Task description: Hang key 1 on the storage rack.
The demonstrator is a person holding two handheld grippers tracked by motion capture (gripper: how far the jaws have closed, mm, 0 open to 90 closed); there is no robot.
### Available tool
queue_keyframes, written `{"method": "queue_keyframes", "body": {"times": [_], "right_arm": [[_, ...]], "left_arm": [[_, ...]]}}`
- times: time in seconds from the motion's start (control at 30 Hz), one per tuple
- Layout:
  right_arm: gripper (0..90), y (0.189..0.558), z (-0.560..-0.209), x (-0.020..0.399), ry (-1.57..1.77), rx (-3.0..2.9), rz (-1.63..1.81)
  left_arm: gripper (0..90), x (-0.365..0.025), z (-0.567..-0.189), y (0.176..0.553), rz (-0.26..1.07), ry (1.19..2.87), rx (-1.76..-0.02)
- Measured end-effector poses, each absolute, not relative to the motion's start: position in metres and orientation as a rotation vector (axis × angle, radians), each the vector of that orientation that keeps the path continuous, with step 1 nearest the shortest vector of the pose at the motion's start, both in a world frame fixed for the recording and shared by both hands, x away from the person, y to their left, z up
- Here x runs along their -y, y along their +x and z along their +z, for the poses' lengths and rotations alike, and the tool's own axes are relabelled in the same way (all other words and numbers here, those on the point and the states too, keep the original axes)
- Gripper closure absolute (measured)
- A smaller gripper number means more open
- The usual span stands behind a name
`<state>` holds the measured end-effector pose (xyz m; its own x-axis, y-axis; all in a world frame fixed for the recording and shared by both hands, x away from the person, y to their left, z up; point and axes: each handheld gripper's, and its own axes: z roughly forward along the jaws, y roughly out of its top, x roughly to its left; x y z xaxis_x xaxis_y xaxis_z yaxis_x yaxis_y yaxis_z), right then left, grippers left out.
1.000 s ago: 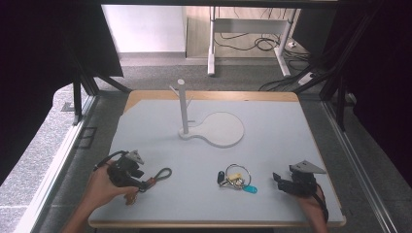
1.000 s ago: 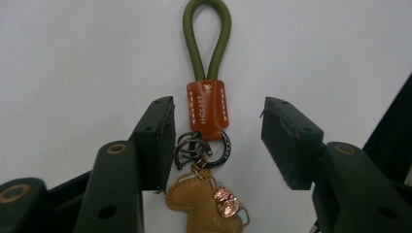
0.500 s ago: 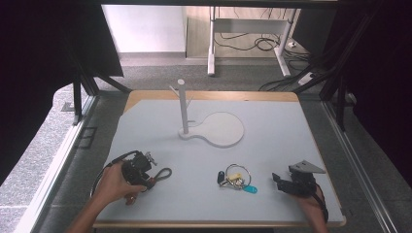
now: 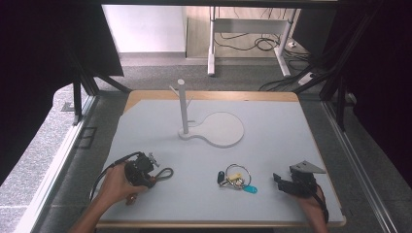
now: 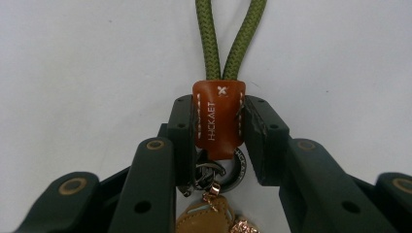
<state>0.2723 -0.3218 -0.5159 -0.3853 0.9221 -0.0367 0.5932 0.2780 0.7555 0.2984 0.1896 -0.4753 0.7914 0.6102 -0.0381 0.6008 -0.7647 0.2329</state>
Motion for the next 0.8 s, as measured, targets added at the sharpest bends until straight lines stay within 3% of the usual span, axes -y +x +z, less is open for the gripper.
{"method": "queue_keyframes", "body": {"times": [0.43,0.8], "right_arm": [[28.3,0.27,-0.513,0.329,1.4,-2.039,0.973],[28.3,0.271,-0.513,0.332,1.413,-2.027,0.967]], "left_arm": [[67.2,-0.221,-0.404,0.287,0.149,2.521,-0.897],[67.2,-0.24,-0.391,0.295,0.143,2.418,-0.938]]}}
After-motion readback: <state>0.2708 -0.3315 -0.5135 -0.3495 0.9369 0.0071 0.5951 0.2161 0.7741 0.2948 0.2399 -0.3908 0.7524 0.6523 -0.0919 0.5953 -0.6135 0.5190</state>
